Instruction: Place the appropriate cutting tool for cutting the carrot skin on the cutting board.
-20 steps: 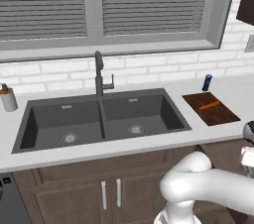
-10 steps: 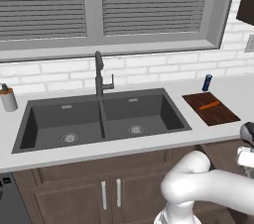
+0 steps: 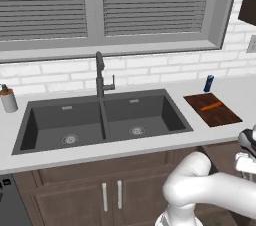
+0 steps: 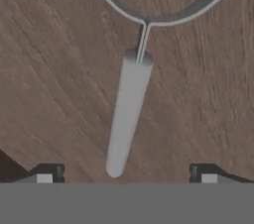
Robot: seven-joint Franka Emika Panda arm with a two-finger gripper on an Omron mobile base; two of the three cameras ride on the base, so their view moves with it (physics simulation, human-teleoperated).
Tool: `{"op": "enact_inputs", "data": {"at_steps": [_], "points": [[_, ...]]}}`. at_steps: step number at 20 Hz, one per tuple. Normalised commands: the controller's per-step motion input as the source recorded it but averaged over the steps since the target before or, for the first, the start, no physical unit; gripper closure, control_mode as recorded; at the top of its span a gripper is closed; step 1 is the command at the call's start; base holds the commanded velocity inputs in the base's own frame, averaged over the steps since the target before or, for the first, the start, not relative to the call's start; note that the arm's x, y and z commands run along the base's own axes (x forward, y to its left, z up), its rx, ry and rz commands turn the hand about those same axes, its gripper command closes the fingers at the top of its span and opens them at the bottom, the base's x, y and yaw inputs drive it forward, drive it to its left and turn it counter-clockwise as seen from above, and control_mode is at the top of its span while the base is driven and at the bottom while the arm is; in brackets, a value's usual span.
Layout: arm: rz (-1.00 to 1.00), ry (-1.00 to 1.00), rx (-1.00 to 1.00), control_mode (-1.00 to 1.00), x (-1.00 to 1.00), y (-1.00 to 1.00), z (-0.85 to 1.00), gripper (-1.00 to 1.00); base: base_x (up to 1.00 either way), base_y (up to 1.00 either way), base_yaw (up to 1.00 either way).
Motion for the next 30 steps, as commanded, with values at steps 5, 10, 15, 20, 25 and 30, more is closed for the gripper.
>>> {"op": "enact_inputs", "data": {"at_steps": [5,10,15,20,25,30], "points": [[0.0,0.0,-0.01,-1.0,0.21,0.0,-0.28,-1.0,0.0,0.0,0.0],[0.0,0.0,-0.01,-1.0,0.17,0.0,-0.29,-1.0,0.0,0.0,0.0],[0.0,0.0,-0.04,-1.0,0.04,0.01,-0.44,-1.0,0.0,0.0,0.0],[0.0,0.0,-0.06,-1.0,0.0,0.1,-0.37,1.0,0.0,0.0,0.0],[0.0,0.0,-0.01,-1.0,0.0,0.09,-0.22,1.0,0.0,0.0,0.0],[-0.01,0.0,0.0,-1.0,0.0,0.12,0.01,1.0,0.0,0.0,0.0]]}}
